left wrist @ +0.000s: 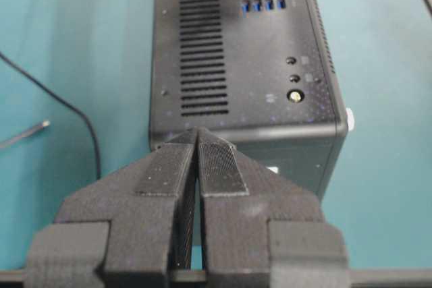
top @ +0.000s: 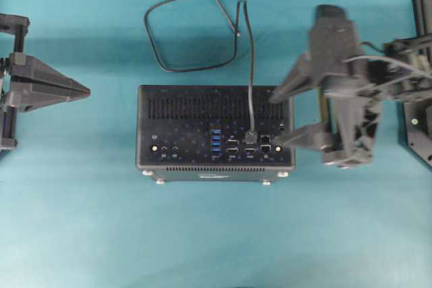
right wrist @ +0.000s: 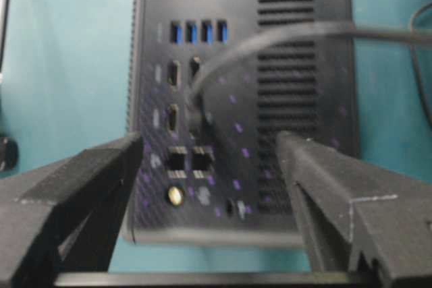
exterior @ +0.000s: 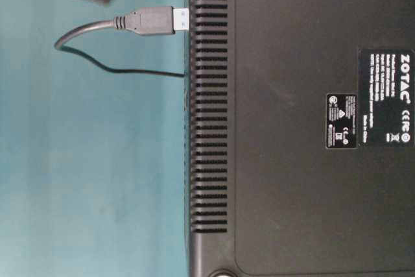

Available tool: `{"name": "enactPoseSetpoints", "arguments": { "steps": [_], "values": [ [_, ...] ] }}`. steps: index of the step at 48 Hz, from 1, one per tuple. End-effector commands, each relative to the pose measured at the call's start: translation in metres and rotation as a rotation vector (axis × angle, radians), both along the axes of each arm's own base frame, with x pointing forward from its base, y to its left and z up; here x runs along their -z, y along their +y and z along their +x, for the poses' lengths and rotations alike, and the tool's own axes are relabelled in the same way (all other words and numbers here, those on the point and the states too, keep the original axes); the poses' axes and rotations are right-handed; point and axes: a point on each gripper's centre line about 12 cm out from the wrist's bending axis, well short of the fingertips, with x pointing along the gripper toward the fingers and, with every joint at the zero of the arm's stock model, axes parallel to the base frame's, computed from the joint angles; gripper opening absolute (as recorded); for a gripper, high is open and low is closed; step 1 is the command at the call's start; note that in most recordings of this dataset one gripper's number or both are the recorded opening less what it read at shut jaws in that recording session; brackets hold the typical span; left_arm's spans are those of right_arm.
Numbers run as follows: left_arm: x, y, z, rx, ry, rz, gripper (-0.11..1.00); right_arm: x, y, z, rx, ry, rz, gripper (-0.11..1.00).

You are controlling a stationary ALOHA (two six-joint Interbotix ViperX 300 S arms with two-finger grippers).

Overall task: Insert the USB into the PC box with both arms.
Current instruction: 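Move the right gripper over the black USB cable at the back panel, then lower the right gripper and close it on the cable near the plug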

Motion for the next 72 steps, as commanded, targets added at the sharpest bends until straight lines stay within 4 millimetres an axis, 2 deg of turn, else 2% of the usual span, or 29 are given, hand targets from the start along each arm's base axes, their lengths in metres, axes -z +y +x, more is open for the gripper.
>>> {"name": "enactPoseSetpoints", "arguments": {
  "steps": [1,17,38,43,52,58,72],
  "values": [
    [-0.009,-0.001,0.002,0.003,-0.023,0.001,0.0,-0.009,0.003,0.005,-0.002,-0.024,0.006,0.85],
    [-0.002,-0.003,0.013,0.009,0.021,0.002,0.0,0.0,0.008,0.022,-0.011,0.029,0.006,0.84],
    [0.0,-0.003,0.013,0.01,0.023,0.003,0.0,0.006,0.008,0.035,-0.015,0.106,-0.008,0.82],
    [0.0,-0.003,0.012,0.011,0.023,0.001,0.0,0.004,0.009,0.037,-0.015,0.101,-0.008,0.77],
    [0.0,-0.003,0.011,0.011,0.02,0.001,0.0,0.005,0.009,0.036,-0.016,0.109,-0.008,0.6],
    [0.0,-0.003,0.011,0.011,0.02,0.001,0.0,0.006,0.009,0.035,-0.017,0.119,-0.009,0.53],
    [0.0,-0.003,0.011,0.011,0.018,0.001,0.0,0.007,0.009,0.035,-0.016,0.123,-0.009,0.48]
  ]
}}
